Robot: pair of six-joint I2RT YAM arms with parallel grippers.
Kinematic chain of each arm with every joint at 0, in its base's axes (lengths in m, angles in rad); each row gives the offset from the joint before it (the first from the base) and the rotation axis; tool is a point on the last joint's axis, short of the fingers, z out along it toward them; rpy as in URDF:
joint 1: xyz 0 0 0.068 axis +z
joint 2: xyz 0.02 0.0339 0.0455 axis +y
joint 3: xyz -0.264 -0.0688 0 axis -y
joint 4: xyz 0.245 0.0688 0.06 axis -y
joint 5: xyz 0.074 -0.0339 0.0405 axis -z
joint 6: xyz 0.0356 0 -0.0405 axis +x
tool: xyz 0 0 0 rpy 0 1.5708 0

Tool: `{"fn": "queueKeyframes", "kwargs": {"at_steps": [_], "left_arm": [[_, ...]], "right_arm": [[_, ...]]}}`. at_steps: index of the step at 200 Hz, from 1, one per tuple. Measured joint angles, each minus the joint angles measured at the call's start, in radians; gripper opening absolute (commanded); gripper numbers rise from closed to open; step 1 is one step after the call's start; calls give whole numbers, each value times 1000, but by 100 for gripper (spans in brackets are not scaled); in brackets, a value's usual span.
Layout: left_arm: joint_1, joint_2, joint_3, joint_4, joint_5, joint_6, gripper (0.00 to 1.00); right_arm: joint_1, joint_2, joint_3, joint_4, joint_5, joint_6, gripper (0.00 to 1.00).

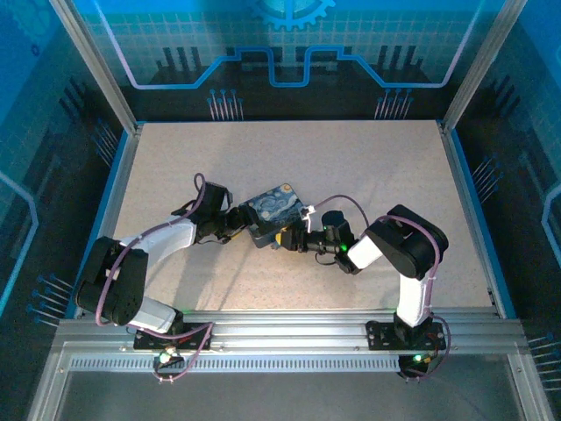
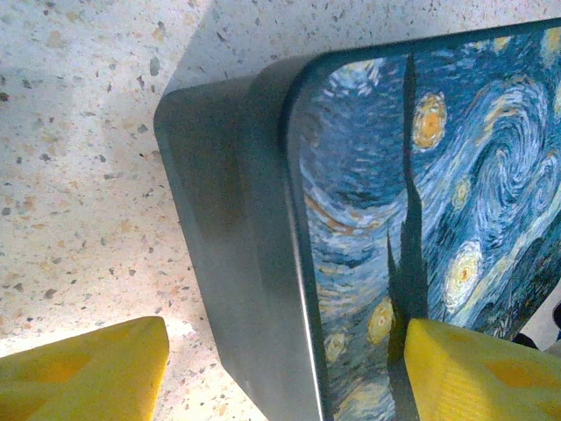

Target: Unlock the padlock with the key

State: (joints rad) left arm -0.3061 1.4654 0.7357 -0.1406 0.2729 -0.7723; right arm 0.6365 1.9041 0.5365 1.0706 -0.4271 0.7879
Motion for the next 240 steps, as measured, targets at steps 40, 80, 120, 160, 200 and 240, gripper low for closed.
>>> {"fn": "queueKeyframes", "kwargs": {"at_steps": [40,80,120,160,200,240], "left_arm": [[0,-3,-5,3,0,-8,72],[-2,-5,-6,4,0,-8,72],[-3,-8,-11,8,-10,-11,72],[-3,-14,-13,8,-15,-12,72],[-3,-14,-13,8,-17,-12,72],[-5,-27,-24,8,-22,-12,72]], "right_arm": [[0,2,-2,-8,1,1,31],[0,2,-7,-14,15,-8,21],[-1,2,-12,-20,26,-8,13],[-1,2,-13,-23,28,-7,8],[-1,2,-16,-22,33,-3,5],[-1,2,-28,-5,39,16,4]]}}
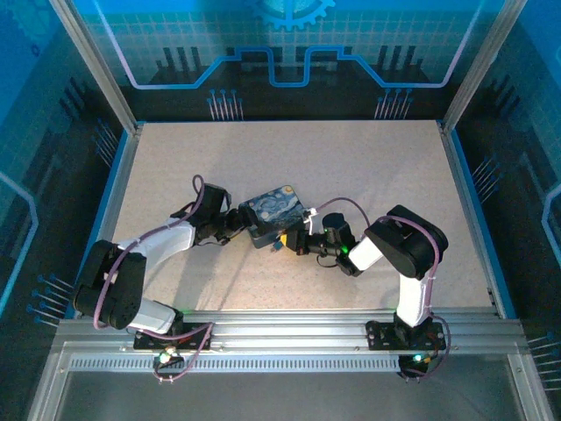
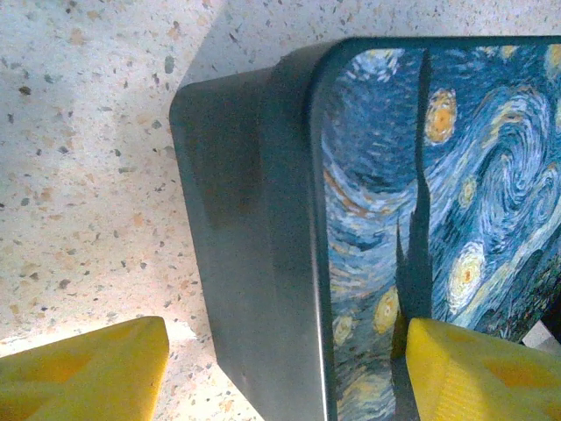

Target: Unlock the padlock with the key

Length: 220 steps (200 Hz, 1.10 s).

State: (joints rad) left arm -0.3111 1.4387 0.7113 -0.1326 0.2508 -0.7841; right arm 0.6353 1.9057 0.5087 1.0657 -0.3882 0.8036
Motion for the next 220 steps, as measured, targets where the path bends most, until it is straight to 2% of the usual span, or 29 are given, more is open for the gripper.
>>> {"fn": "queueKeyframes", "kwargs": {"at_steps": [220], "left_arm": [[-8,-27,-47,44,0,-3,73]], "right_arm": [[-31,-98,-63,-28,57,106,4]]}}
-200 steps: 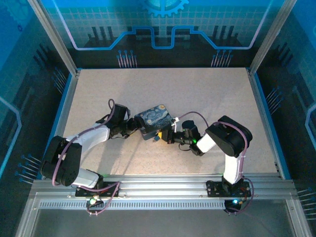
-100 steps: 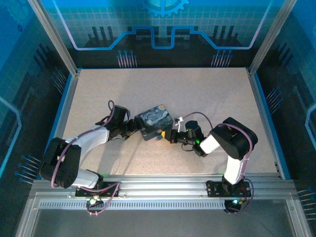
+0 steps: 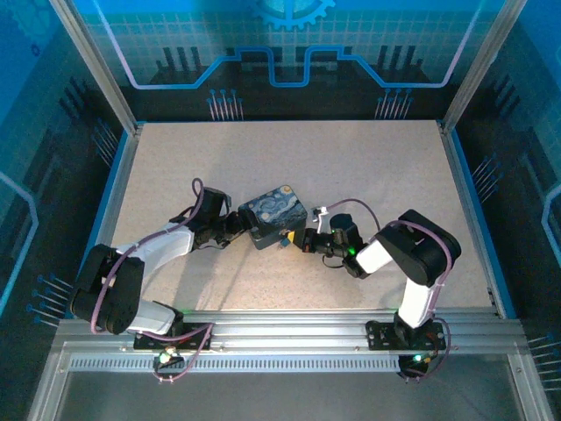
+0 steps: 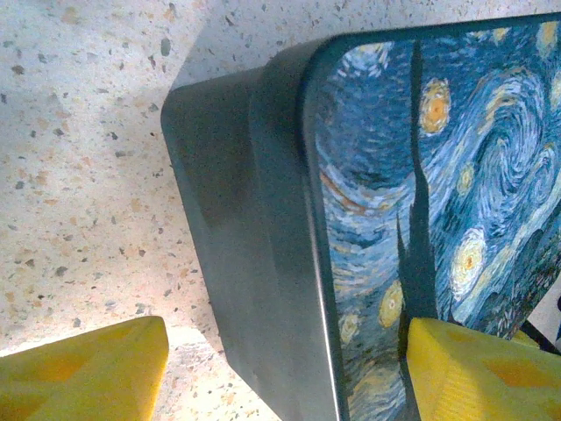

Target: Unlock the padlock with the key

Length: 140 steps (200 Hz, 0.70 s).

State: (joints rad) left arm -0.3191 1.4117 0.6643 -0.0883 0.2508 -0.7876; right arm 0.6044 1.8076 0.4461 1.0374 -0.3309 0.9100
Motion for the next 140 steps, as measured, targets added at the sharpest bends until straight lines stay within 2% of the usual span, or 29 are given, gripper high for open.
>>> {"fn": "queueKeyframes", "kwargs": {"at_steps": [48,75,108,140], "left_arm": [[0,-6,-9,8,0,-2,76],[0,-15,-13,-5,-1,-11,85],[-2,-43,-13,-66,-14,-21,96],[-5,-118,-13,-123,-47,-17,99]], "right_arm": [[-18,-60,-10,-45,18,10,4],[-19,-113,-20,-82,18,5,4],[-23,-228,-20,-217,16,-31,4],[-23,-361,-14,-394,8,-92,4]]}}
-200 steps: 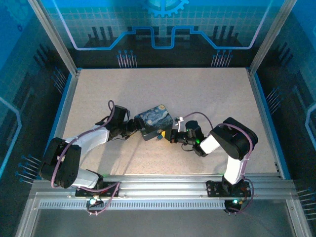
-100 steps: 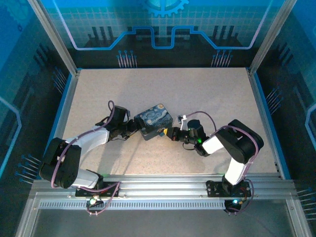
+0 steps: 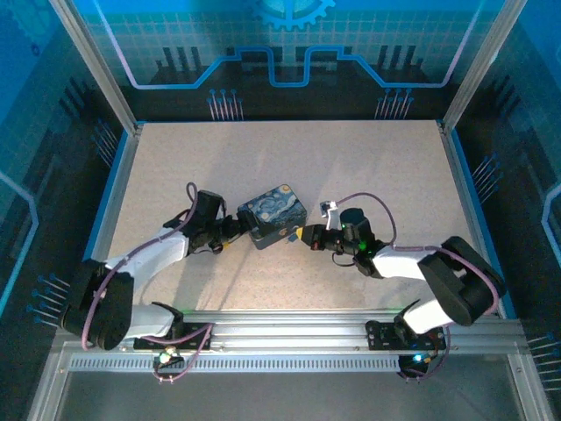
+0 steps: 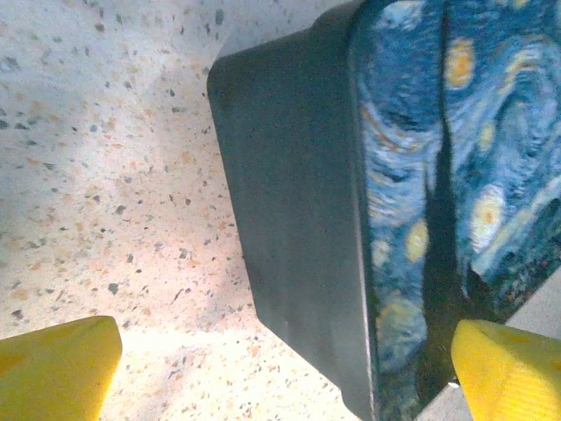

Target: Unlock the padlock with the key

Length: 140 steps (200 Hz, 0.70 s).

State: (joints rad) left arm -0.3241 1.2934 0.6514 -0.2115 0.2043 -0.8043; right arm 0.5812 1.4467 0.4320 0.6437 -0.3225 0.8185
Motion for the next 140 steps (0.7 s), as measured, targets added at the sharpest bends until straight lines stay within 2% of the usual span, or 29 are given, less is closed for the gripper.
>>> {"fn": "queueKeyframes", "kwargs": {"at_steps": [87,140], "left_arm": [[0,-340,-11,-124,-170,131,99],[0,-472,-89,-124,-220,179,99]], "right_arm": [[0,-326,98,-587,-14,-191,5],[1,-381,140,-896,-2,-232,5]]}}
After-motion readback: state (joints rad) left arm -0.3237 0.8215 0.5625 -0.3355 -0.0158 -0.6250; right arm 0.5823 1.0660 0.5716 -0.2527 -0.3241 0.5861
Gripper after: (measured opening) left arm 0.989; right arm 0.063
